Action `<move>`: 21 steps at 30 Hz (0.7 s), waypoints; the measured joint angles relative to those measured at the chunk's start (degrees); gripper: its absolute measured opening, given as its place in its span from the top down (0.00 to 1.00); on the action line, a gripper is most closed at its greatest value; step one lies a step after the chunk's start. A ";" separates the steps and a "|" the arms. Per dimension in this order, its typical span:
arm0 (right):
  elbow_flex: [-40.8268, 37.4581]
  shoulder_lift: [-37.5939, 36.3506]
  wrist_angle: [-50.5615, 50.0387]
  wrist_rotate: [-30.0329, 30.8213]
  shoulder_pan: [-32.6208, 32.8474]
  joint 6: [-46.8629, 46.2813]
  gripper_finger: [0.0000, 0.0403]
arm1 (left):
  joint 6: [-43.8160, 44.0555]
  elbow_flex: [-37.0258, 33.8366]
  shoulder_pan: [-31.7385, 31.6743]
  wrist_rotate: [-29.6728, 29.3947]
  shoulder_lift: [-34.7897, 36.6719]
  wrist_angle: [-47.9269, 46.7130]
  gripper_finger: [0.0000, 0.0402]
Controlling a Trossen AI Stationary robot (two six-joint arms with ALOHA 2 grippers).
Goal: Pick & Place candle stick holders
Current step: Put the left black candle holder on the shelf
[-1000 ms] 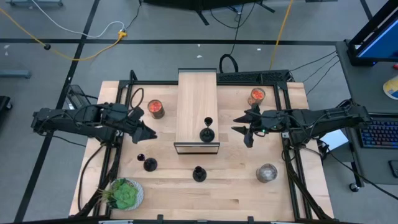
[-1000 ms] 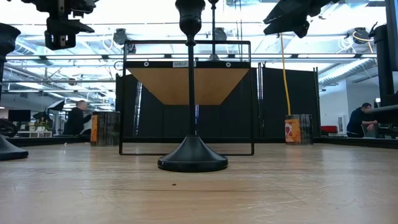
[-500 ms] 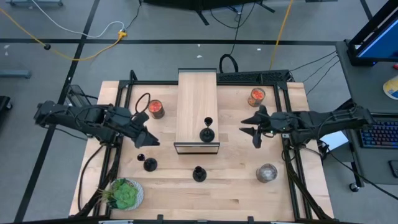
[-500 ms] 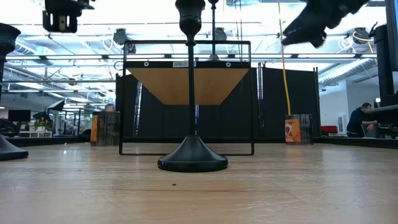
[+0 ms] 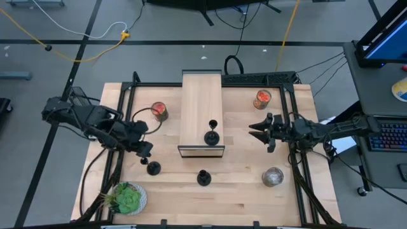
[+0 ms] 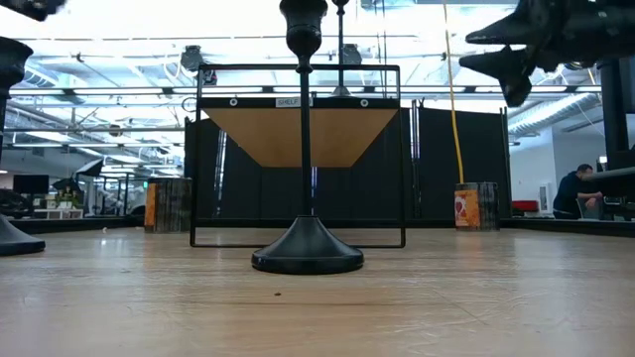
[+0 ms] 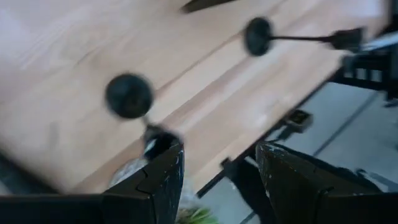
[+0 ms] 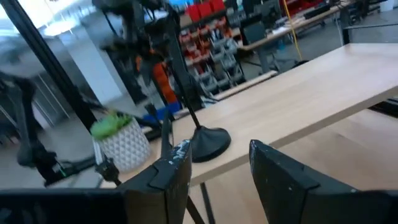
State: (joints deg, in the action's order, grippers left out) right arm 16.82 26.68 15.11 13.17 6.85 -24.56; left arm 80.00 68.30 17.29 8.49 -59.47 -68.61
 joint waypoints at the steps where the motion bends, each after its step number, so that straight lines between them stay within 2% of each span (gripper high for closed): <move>1: -1.07 -0.45 1.65 0.00 0.00 -0.76 0.61 | 1.42 0.18 0.57 -0.11 -0.20 -1.53 0.48; 8: -5.72 -1.69 11.65 0.03 0.00 -1.94 0.61 | 6.17 0.21 3.54 -3.18 -1.78 -6.63 0.49; 15: -5.80 -1.69 11.79 0.13 0.00 -1.62 0.61 | 6.12 0.23 4.27 -3.45 -5.64 -13.22 0.49; 21: -5.80 -1.67 11.69 0.15 0.00 -1.59 0.61 | 3.06 0.23 4.27 -2.64 -8.29 -13.39 0.48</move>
State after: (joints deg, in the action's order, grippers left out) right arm 11.03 25.02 26.80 13.32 6.85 -26.15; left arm 83.06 68.53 21.56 5.85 -67.76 -82.00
